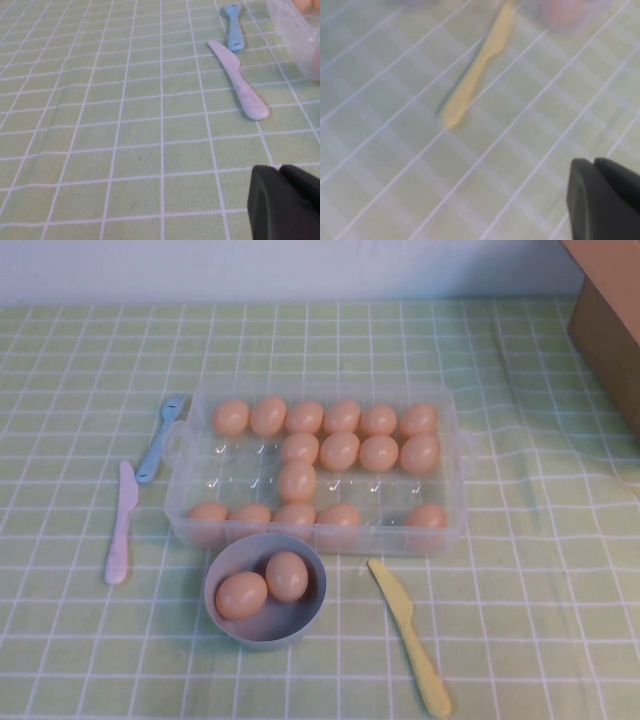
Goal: Take an egg out of the egg box
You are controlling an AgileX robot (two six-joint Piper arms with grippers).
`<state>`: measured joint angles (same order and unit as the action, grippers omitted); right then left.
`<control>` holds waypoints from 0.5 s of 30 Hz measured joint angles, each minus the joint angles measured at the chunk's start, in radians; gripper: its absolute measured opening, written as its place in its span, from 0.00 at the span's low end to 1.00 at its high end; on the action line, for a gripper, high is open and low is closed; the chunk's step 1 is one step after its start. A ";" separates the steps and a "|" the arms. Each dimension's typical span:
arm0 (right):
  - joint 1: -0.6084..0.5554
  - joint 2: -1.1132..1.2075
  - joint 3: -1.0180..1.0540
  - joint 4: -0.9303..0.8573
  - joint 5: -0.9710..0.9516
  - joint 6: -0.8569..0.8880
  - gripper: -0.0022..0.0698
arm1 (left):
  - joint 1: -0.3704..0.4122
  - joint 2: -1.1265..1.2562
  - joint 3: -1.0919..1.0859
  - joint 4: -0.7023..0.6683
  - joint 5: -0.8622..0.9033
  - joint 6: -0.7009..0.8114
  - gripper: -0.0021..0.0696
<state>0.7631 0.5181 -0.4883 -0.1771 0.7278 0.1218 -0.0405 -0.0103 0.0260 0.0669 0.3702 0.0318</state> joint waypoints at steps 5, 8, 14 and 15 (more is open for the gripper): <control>-0.285 -0.165 0.251 -0.017 -0.366 0.004 0.01 | 0.002 0.000 0.000 0.000 0.000 0.000 0.02; -0.433 -0.259 0.368 -0.003 -0.519 0.004 0.01 | 0.010 0.000 0.000 0.000 0.000 0.002 0.02; -0.600 -0.398 0.484 0.049 -0.628 0.008 0.01 | 0.010 0.000 0.000 0.000 0.000 0.002 0.02; -0.609 -0.416 0.490 0.054 -0.629 0.008 0.01 | 0.010 0.000 0.000 0.000 0.000 0.002 0.02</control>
<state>0.1542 0.1018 0.0018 -0.1227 0.0993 0.1301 -0.0301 -0.0103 0.0260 0.0669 0.3702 0.0336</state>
